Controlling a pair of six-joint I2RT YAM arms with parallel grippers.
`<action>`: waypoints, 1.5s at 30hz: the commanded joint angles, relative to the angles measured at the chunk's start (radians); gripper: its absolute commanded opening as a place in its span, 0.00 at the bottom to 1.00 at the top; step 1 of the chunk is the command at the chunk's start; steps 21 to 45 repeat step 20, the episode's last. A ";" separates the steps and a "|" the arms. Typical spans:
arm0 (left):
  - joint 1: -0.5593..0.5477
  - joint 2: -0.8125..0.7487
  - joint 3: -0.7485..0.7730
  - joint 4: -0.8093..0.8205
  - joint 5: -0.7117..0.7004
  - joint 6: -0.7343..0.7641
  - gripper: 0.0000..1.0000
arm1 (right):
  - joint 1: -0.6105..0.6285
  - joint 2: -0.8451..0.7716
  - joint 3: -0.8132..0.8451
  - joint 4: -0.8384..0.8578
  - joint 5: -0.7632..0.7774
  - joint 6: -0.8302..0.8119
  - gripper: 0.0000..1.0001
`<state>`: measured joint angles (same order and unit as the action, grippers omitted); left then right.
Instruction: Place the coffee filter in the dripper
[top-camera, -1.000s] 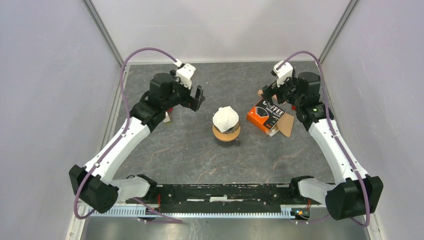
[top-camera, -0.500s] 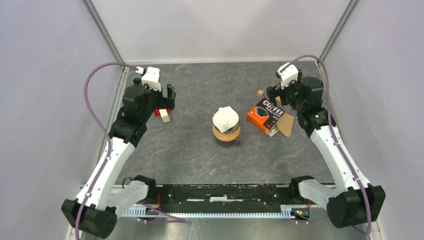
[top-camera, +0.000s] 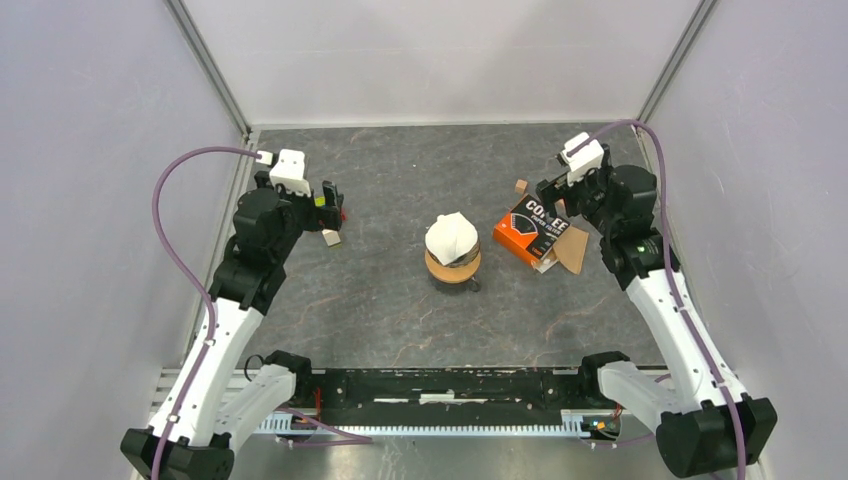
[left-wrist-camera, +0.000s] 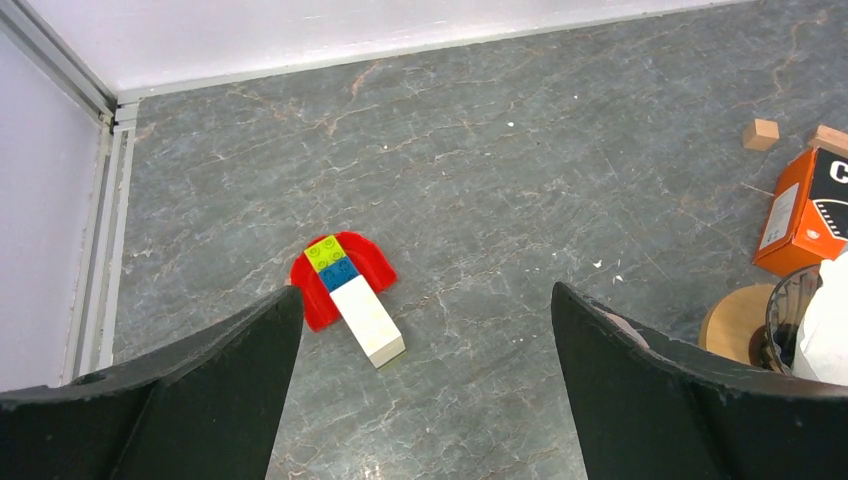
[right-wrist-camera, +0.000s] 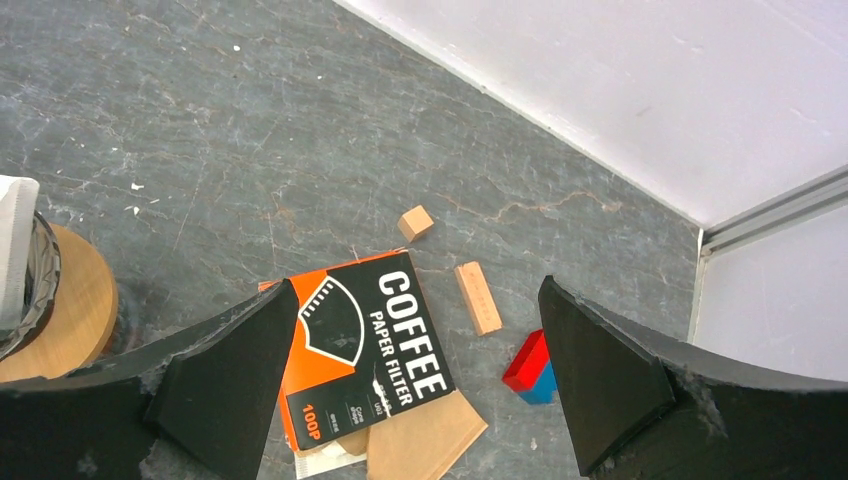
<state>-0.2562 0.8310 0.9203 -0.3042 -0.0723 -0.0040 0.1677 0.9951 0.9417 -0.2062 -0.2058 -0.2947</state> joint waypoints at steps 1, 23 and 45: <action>0.006 -0.006 0.018 0.023 0.001 -0.026 1.00 | -0.005 -0.037 0.002 0.035 -0.021 -0.023 0.98; 0.006 0.022 0.028 0.022 0.032 -0.031 1.00 | -0.004 -0.024 0.000 0.014 -0.036 -0.034 0.98; 0.006 0.022 0.028 0.022 0.032 -0.031 1.00 | -0.004 -0.024 0.000 0.014 -0.036 -0.034 0.98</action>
